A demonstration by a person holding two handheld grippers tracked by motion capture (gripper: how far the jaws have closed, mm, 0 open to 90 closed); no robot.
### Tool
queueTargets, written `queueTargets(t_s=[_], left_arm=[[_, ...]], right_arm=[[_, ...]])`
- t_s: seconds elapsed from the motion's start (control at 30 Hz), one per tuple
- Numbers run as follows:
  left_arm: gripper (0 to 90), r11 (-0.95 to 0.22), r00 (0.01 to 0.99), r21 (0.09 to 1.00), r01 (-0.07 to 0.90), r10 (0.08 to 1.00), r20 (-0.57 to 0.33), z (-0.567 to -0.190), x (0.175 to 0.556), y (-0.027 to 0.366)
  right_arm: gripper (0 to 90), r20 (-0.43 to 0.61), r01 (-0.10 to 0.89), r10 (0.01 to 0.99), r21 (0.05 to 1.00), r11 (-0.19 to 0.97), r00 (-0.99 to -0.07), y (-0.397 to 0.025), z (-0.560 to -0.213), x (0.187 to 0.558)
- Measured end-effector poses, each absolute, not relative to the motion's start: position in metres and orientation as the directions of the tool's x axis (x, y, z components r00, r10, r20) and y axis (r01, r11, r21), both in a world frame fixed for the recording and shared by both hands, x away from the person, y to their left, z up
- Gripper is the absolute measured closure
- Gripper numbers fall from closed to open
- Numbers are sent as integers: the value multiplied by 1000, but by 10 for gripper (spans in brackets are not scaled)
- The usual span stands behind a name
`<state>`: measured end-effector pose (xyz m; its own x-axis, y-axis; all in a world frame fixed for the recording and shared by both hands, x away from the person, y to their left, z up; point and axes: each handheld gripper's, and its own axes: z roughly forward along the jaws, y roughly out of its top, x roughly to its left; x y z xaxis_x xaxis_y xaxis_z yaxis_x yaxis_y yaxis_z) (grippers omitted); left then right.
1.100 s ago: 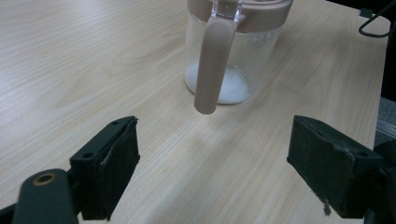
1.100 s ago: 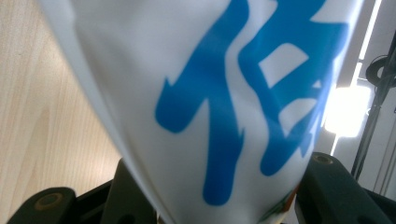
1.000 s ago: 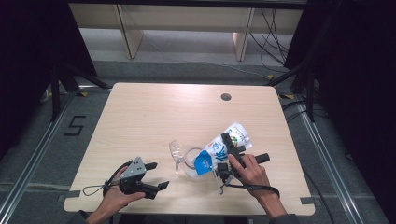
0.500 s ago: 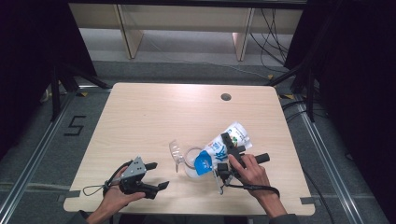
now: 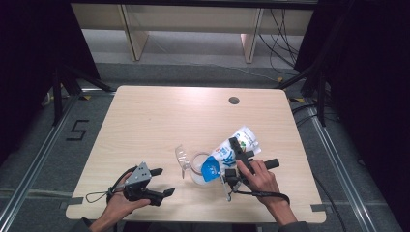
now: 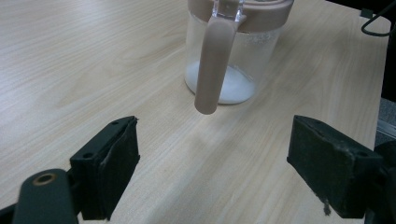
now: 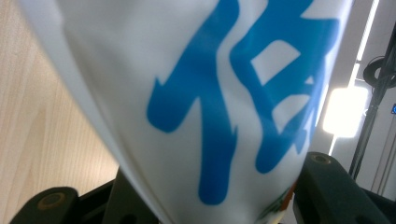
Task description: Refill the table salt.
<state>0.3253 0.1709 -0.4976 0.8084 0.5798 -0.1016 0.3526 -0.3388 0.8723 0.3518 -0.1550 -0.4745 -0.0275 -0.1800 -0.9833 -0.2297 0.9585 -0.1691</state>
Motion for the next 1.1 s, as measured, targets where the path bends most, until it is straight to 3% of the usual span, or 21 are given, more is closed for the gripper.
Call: queueTargets(t_s=[1.1], left_arm=[[158, -338, 808, 872, 353, 580, -102, -498, 325, 171]], right_arm=[[605, -981, -231, -190, -176, 957, -41, -154, -472, 352]])
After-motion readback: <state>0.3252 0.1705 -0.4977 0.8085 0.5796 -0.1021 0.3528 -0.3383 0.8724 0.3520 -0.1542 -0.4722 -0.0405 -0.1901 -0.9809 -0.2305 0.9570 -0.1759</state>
